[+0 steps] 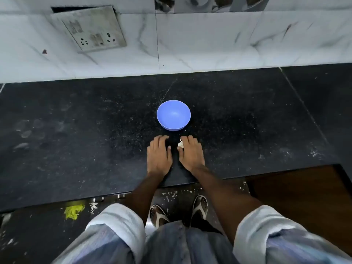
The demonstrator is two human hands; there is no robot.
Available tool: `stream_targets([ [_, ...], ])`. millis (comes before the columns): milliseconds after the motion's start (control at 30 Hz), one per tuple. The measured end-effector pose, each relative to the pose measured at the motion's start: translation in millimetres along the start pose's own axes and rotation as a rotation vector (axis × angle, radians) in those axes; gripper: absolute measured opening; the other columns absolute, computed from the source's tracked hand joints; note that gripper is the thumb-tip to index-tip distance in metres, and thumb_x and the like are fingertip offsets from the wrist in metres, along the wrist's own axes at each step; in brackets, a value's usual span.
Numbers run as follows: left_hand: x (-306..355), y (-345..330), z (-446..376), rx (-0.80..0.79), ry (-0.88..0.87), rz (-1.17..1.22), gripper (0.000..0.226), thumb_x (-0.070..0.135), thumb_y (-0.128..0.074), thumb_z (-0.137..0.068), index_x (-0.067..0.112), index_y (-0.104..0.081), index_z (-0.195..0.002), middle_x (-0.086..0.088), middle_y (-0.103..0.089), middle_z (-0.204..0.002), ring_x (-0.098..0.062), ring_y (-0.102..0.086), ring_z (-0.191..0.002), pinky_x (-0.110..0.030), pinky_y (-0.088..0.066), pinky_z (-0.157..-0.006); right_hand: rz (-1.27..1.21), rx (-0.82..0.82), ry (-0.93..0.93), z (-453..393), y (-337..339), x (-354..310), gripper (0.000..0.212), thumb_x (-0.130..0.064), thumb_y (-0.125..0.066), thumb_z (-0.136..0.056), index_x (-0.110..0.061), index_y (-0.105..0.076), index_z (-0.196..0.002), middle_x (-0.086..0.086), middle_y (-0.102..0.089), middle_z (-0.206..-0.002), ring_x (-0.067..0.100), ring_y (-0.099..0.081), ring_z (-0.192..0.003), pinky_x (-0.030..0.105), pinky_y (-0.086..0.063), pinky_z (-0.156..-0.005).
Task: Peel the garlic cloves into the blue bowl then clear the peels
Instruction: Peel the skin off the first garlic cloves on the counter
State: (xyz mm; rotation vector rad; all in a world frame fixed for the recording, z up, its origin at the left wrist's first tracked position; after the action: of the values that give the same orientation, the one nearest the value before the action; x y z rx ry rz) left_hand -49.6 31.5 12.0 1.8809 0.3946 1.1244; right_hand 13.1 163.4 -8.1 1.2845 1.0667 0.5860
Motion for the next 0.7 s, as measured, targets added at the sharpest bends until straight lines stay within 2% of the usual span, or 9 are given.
stream_targets([
  [133,-4.4,-17.6,-3.1,-0.033,0.206,0.164,0.031,0.007,-0.062,-0.095,0.012,-0.064,-0.126,-0.008,-0.063,-0.124,-0.031,-0.058,-0.113,-0.046,-0.048,-0.100,-0.025,-0.128,-0.003,-6.4,-8.9,2.4,0.031,-0.016,-0.063,-0.095,-0.014,-0.059,-0.126,0.009,-0.053,-0.120,0.029,-0.050,-0.110,0.043,-0.047,-0.090],
  [200,-4.9,-25.1,-3.8,-0.046,0.237,0.232,0.031,0.005,-0.062,-0.094,0.012,-0.066,-0.124,-0.007,-0.065,-0.121,-0.028,-0.061,-0.111,-0.048,-0.051,-0.100,-0.173,-0.131,-0.046,-8.6,-10.5,7.1,0.029,-0.007,-0.065,-0.092,-0.013,-0.061,-0.120,0.008,-0.053,-0.117,0.028,-0.051,-0.109,0.041,-0.048,-0.091],
  [300,1.0,-32.6,-2.7,-0.080,0.292,0.361,0.030,0.006,-0.062,-0.096,0.014,-0.068,-0.125,-0.002,-0.068,-0.116,-0.019,-0.065,-0.103,-0.040,-0.054,-0.096,-0.463,-0.088,-0.185,-5.0,-9.5,20.1,0.035,0.006,-0.065,-0.085,-0.014,-0.066,-0.115,0.003,-0.062,-0.110,0.022,-0.059,-0.104,0.036,-0.050,-0.089],
  [467,11.8,-43.9,2.8,-0.109,0.368,0.512,0.024,0.007,-0.066,-0.098,0.017,-0.075,-0.117,0.005,-0.077,-0.107,-0.009,-0.071,-0.095,-0.030,-0.057,-0.091,-0.797,-0.114,-0.305,7.8,-5.3,36.0,0.034,0.008,-0.069,-0.085,-0.018,-0.071,-0.106,-0.011,-0.073,-0.095,0.001,-0.067,-0.089,0.017,-0.053,-0.082],
  [700,11.0,-48.6,8.0,-0.137,0.475,0.659,0.013,0.010,-0.081,-0.090,0.017,-0.081,-0.101,0.009,-0.080,-0.091,-0.002,-0.075,-0.082,-0.024,-0.061,-0.083,-0.984,-0.166,-0.337,15.7,-6.2,43.4,0.040,0.013,-0.071,-0.079,-0.015,-0.071,-0.106,0.000,-0.077,-0.097,0.014,-0.074,-0.094,0.033,-0.060,-0.088],
])
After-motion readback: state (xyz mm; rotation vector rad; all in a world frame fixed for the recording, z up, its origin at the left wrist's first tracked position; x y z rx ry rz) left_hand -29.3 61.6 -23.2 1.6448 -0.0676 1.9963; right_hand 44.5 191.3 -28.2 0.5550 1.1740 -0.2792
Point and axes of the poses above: each hand's wrist, its own z-axis away from the middle knuckle, its own y-axis out of the back of the hand, x = y × z, the point moved 6 cm from there along -z, towards the middle knuckle
